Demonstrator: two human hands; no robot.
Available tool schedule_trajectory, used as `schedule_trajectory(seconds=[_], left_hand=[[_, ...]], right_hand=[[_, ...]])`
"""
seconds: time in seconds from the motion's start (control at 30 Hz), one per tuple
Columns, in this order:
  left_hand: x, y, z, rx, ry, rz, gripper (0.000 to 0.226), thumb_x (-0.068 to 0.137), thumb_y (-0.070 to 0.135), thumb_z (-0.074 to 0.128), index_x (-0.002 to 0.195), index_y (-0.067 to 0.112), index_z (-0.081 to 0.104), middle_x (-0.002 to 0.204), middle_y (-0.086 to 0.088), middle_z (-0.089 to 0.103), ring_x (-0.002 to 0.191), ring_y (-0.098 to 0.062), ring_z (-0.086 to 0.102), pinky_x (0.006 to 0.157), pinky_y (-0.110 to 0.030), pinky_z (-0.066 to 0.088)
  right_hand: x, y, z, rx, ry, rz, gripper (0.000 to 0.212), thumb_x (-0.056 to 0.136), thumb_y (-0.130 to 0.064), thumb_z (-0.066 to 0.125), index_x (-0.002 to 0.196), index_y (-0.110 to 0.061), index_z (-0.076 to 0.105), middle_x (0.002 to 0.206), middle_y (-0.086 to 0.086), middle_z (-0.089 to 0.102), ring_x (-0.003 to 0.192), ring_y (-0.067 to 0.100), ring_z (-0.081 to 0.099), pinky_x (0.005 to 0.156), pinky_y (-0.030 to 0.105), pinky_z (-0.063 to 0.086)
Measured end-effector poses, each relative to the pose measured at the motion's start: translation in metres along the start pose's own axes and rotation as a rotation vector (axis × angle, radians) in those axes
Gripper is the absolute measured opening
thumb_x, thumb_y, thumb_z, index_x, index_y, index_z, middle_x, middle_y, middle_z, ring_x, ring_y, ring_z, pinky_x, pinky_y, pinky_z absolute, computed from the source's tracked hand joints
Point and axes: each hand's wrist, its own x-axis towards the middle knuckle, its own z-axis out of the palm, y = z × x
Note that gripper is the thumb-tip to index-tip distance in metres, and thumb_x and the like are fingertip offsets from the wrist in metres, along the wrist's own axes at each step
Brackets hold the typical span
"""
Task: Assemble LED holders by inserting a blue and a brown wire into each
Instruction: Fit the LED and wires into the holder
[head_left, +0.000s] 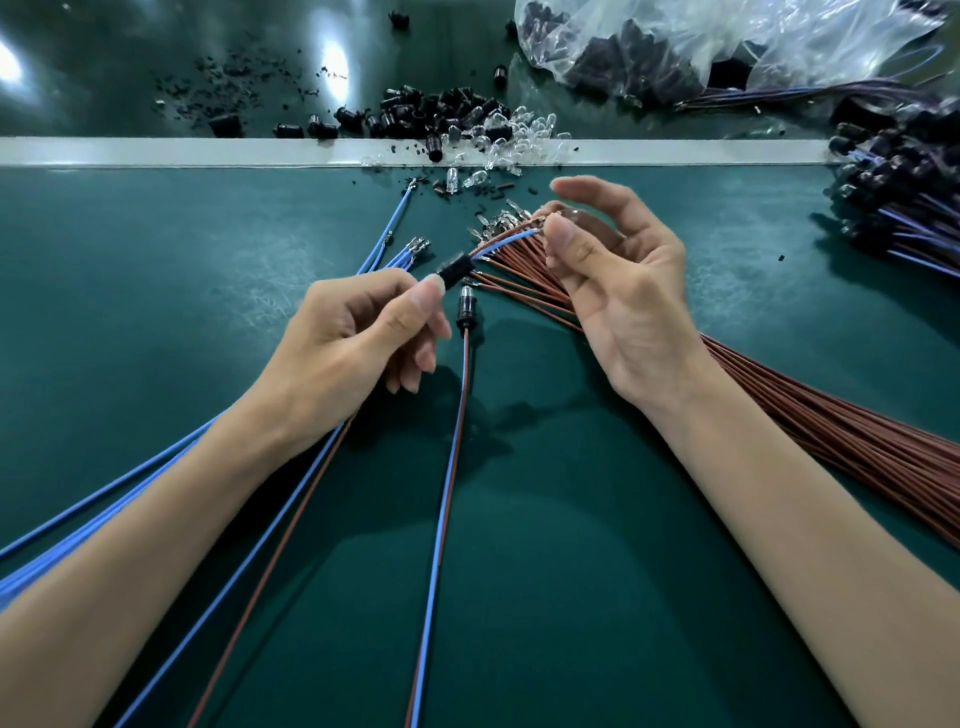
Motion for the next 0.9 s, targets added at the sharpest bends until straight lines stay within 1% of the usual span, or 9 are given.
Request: schedule_trajectory(seconds=[0.13,0.2,0.3,0.4,0.5,0.73,0.83,0.9], left_hand=[[0.0015,0.0005,0.0021,-0.029,0.037,-0.004,0.017,0.086,0.026,0.053,0.085,0.010,0.059,0.056,0.001,0.059,0.041,-0.010,0.050,0.041,-0.016,0.039],[0.0019,0.0006,0.0024,-0.066,0.065,-0.020,0.013,0.082,0.026,0.057,0.085,0.013,0.055,0.055,0.002,0.059,0.039,-0.010,0.049,0.040,-0.016,0.039],[0.0013,0.0010,0.0039,-0.048,0.087,-0.024,0.016,0.076,0.025,0.063,0.080,0.015,0.052,0.053,0.005,0.059,0.039,-0.008,0.048,0.041,-0.015,0.039],[0.0003,0.0015,0.0047,0.019,0.033,-0.019,0.013,0.080,0.025,0.061,0.079,0.012,0.059,0.058,0.004,0.062,0.042,-0.008,0.052,0.044,-0.015,0.041],[-0.0010,0.0031,0.0027,0.047,-0.022,-0.014,0.020,0.087,0.025,0.053,0.080,0.010,0.064,0.060,0.002,0.065,0.044,-0.009,0.054,0.049,-0.014,0.044],[-0.0032,0.0060,0.0019,0.005,-0.089,-0.055,0.024,0.086,0.025,0.051,0.071,0.011,0.063,0.055,-0.002,0.063,0.045,-0.010,0.054,0.050,-0.014,0.045],[-0.0037,0.0074,0.0021,0.001,-0.122,-0.062,0.025,0.087,0.024,0.049,0.071,0.010,0.062,0.056,-0.003,0.063,0.048,-0.010,0.055,0.052,-0.015,0.046],[-0.0038,0.0080,0.0027,-0.007,-0.138,-0.064,0.025,0.087,0.022,0.048,0.071,0.009,0.061,0.057,-0.005,0.063,0.050,-0.009,0.056,0.054,-0.016,0.047]], right_hand=[[0.0001,-0.0016,0.0006,0.018,0.023,0.019,0.017,0.080,0.001,0.063,0.094,-0.008,0.062,0.074,-0.006,0.070,0.073,0.004,0.062,0.072,0.017,0.048],[-0.0002,-0.0016,0.0011,-0.002,0.025,0.017,0.016,0.080,0.001,0.063,0.093,-0.008,0.062,0.073,-0.007,0.069,0.072,0.003,0.061,0.072,0.017,0.048],[-0.0006,-0.0007,0.0016,-0.043,0.034,0.009,0.015,0.080,-0.002,0.065,0.092,-0.010,0.065,0.073,-0.008,0.069,0.071,0.002,0.061,0.071,0.016,0.048],[-0.0005,0.0002,0.0014,-0.069,0.041,0.002,0.015,0.079,-0.003,0.066,0.091,-0.012,0.067,0.073,-0.008,0.068,0.071,0.002,0.061,0.070,0.015,0.048],[0.0000,0.0003,0.0013,-0.080,0.036,-0.005,0.015,0.080,-0.003,0.066,0.092,-0.012,0.067,0.073,-0.008,0.069,0.071,0.001,0.061,0.070,0.015,0.047],[-0.0009,0.0004,0.0006,-0.057,-0.006,0.000,0.017,0.084,0.000,0.061,0.097,-0.010,0.066,0.074,-0.008,0.069,0.071,0.000,0.061,0.071,0.014,0.048],[-0.0013,0.0001,0.0000,-0.030,-0.038,0.042,0.020,0.086,-0.003,0.059,0.102,-0.010,0.066,0.074,-0.010,0.066,0.074,0.001,0.059,0.075,0.017,0.048],[-0.0016,0.0004,0.0006,0.006,-0.055,0.068,0.021,0.088,-0.003,0.057,0.106,-0.010,0.065,0.077,-0.007,0.063,0.077,0.004,0.058,0.080,0.019,0.049]])
